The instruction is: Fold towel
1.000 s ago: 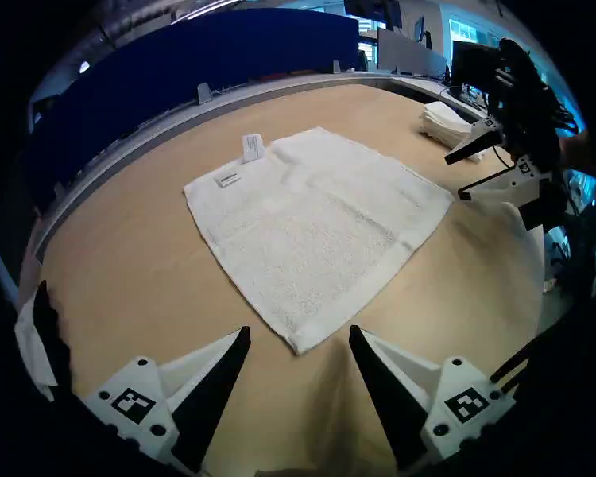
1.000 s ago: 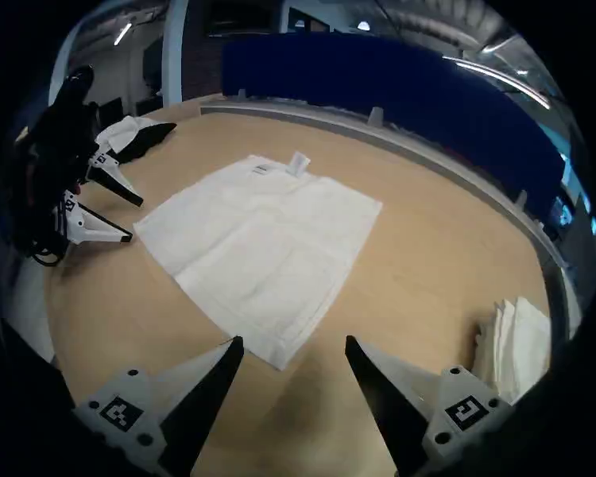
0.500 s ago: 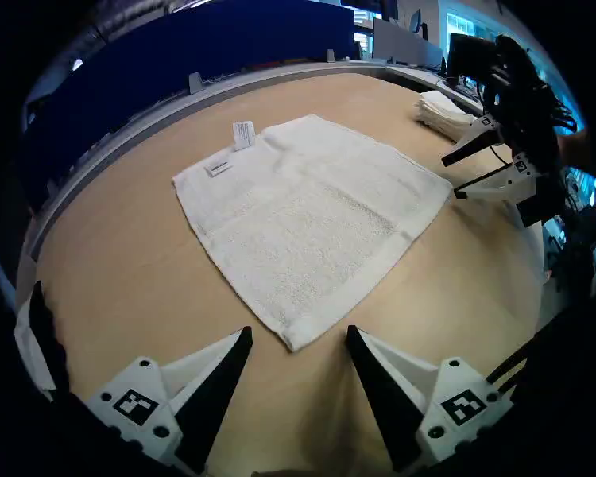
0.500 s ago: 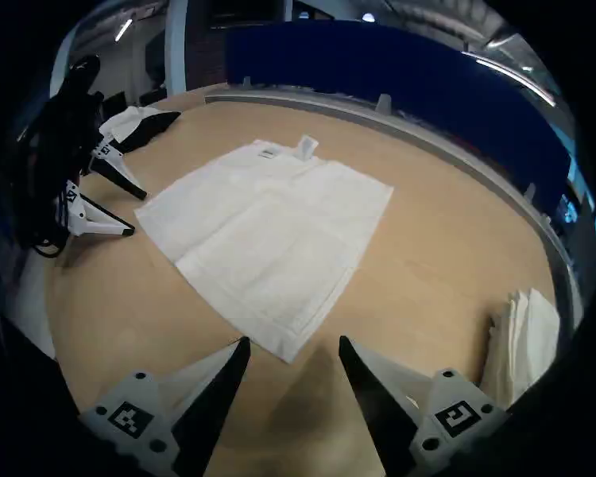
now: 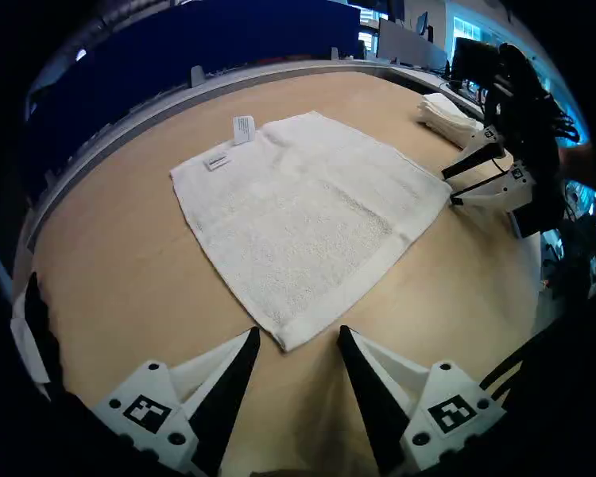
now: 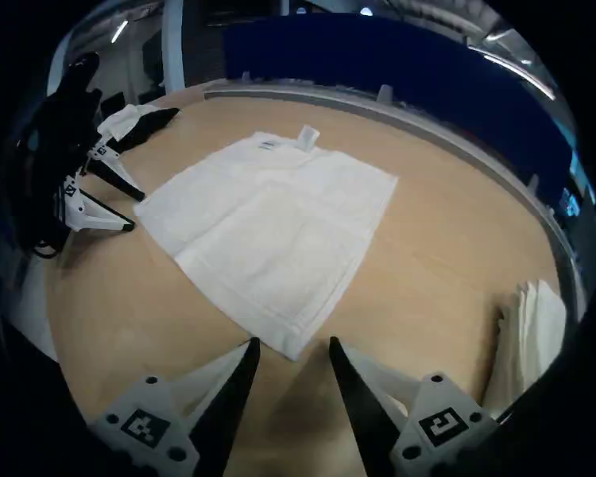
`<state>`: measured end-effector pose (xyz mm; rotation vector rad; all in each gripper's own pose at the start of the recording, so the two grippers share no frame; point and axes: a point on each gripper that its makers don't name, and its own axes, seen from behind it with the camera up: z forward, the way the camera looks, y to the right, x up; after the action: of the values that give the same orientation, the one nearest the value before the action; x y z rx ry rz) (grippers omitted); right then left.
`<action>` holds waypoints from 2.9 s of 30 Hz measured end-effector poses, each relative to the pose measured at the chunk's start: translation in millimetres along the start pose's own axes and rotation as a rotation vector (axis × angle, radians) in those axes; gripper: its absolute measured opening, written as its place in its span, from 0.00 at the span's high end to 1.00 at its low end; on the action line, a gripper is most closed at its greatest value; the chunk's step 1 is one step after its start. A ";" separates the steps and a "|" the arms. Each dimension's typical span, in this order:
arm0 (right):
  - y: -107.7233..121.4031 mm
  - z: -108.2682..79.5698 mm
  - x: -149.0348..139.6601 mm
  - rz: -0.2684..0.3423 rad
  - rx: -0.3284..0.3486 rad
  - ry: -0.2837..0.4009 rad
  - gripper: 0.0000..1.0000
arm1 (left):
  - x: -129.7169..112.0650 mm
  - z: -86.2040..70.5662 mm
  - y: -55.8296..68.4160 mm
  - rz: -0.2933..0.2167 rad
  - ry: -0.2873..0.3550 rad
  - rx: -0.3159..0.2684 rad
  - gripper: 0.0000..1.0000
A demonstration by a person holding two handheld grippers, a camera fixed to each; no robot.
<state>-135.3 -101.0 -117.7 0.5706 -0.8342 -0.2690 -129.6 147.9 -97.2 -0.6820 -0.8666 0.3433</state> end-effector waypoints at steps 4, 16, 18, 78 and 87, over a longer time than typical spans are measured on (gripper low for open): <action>-1.6 1.2 -0.5 0.006 0.010 -0.003 0.41 | 0.1 -0.3 0.3 -0.004 0.001 0.001 0.30; -2.8 2.5 -0.7 0.002 0.020 -0.005 0.63 | 0.9 -1.6 2.6 0.006 -0.001 -0.005 0.45; -3.0 2.5 -0.6 0.000 0.021 -0.006 0.70 | 0.8 -1.7 2.3 0.003 -0.001 -0.005 0.48; -5.5 -79.8 64.6 0.032 0.022 0.072 0.86 | 42.0 -82.3 17.8 -0.140 0.058 0.031 0.91; -11.1 -98.8 62.6 0.042 0.035 0.063 0.86 | 39.1 -101.5 31.7 -0.163 0.053 0.017 0.91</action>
<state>-19.6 -101.0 -138.0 0.5902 -0.7908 -0.1975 -25.7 150.9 -142.1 -0.5975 -0.8621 0.1854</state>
